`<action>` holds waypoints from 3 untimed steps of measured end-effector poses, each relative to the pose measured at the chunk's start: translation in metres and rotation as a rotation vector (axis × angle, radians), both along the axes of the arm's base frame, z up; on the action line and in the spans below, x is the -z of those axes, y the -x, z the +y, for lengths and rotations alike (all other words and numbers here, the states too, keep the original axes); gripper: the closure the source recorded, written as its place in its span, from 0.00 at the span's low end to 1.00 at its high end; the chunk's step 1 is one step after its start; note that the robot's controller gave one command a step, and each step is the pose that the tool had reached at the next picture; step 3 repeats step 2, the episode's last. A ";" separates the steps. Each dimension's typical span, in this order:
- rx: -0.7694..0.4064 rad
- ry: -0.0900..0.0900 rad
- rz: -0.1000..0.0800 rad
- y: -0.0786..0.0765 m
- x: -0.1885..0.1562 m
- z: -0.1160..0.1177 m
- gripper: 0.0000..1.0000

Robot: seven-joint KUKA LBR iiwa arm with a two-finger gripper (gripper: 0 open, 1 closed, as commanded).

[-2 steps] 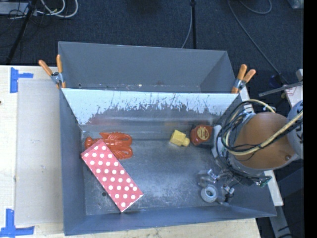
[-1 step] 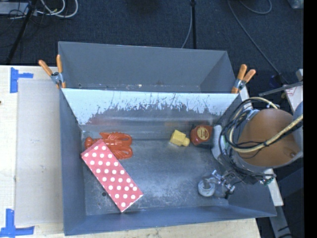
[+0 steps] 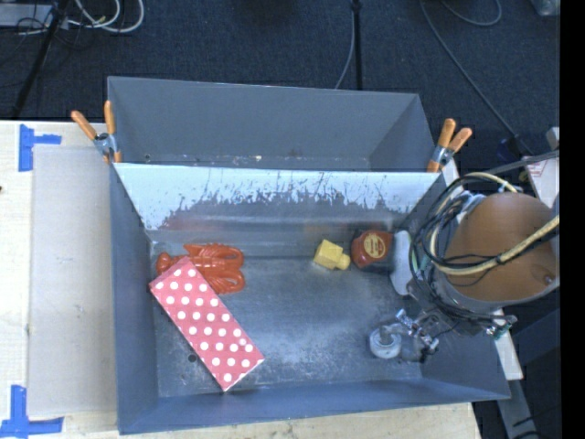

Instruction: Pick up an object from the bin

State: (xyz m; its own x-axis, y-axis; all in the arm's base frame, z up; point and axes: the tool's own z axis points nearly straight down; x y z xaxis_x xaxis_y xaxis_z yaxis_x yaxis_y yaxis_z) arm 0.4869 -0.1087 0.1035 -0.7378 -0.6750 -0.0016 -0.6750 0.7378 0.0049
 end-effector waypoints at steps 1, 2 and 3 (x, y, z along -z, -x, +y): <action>0.000 0.000 -0.002 -0.001 -0.020 0.000 1.00; 0.001 0.001 -0.007 -0.002 -0.033 0.000 1.00; 0.001 0.001 -0.007 -0.002 -0.033 0.000 1.00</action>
Offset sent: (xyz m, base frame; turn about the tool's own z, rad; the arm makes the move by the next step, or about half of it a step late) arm 0.0002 0.0000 0.0436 0.0000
